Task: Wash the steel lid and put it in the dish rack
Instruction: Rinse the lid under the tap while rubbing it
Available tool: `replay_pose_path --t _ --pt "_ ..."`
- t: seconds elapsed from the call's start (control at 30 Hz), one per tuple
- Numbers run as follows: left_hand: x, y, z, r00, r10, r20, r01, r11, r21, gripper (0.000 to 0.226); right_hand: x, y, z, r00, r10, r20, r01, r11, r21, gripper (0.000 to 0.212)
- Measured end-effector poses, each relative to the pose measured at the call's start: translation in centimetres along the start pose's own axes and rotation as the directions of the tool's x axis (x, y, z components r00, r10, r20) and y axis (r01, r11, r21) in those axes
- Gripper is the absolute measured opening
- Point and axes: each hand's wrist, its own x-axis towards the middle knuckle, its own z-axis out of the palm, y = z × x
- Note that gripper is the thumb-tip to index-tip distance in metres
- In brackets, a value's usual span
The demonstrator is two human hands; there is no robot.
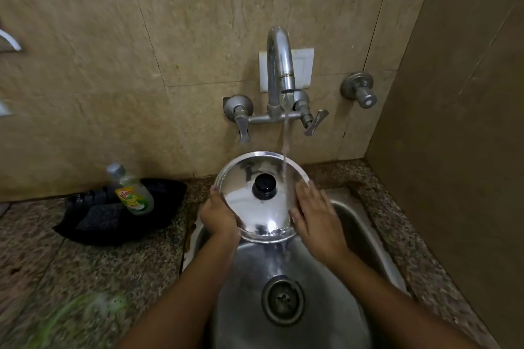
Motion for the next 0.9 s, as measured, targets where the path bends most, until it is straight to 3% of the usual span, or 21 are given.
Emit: replay_pose_path --t 0.13,0.2,0.27,0.33,0.4,0.47,0.53,0.57,0.67,0.77,0.83,0.9 --pt "1.3 -0.2 -0.2 0.999 -0.012 0.036 0.009 0.997 0.082 0.044 -2.9 -0.5 0.9 0.952 -0.305 -0.021 0.305 0.952 -0.021 0.058" --pt "1.8 -0.7 -0.9 0.997 -0.052 0.063 0.045 0.993 0.11 0.042 -3.0 -0.2 0.6 0.856 -0.516 0.011 0.513 0.847 -0.139 0.055" --pt "2.3 -1.6 -2.0 0.987 -0.125 0.105 0.106 0.979 0.174 0.04 -2.9 -0.5 0.2 0.746 -0.661 -0.082 0.648 0.748 -0.144 0.041" --pt "2.8 -2.3 -3.5 0.935 -0.287 0.209 0.234 0.94 0.247 0.042 -2.6 -1.2 -0.9 0.678 -0.709 -0.195 0.706 0.702 -0.097 0.029" --pt "2.6 -2.2 -4.9 0.843 -0.456 0.285 0.347 0.866 0.359 0.049 -1.8 -2.2 -2.2 0.68 -0.695 -0.233 0.706 0.707 -0.047 0.02" --pt "2.4 -2.2 -6.3 0.764 -0.56 0.32 0.338 0.77 0.541 0.076 -1.0 -2.9 -3.4 0.82 -0.527 -0.223 0.56 0.82 0.118 0.021" --pt "2.0 -2.9 -7.5 0.805 -0.52 0.287 0.236 0.724 0.648 0.09 -0.3 -2.9 -3.6 0.974 -0.194 -0.117 0.225 0.891 0.394 0.028" --pt "1.8 -3.2 -7.8 0.829 -0.485 0.278 0.227 0.746 0.626 0.088 0.2 -2.7 -3.5 0.997 -0.066 -0.036 0.075 0.854 0.515 0.03" --pt "0.6 -3.9 -8.0 0.781 -0.415 0.468 0.293 0.904 0.313 0.06 1.7 -2.3 -2.4 0.981 0.132 0.144 -0.194 0.588 0.785 0.017" --pt "0.7 -4.6 -8.8 0.732 -0.376 0.569 0.388 0.915 0.106 0.063 2.8 -1.8 -1.1 0.9 0.287 0.328 -0.421 0.381 0.823 0.004" --pt "0.7 -5.0 -8.9 0.767 -0.349 0.539 0.358 0.929 0.092 0.06 2.9 -1.3 0.1 0.831 0.39 0.396 -0.54 0.395 0.743 0.003" --pt "-0.1 -5.0 -8.2 0.844 -0.283 0.455 0.276 0.957 0.085 0.048 2.6 -1.3 1.4 0.825 0.458 0.331 -0.563 0.611 0.556 0.007"
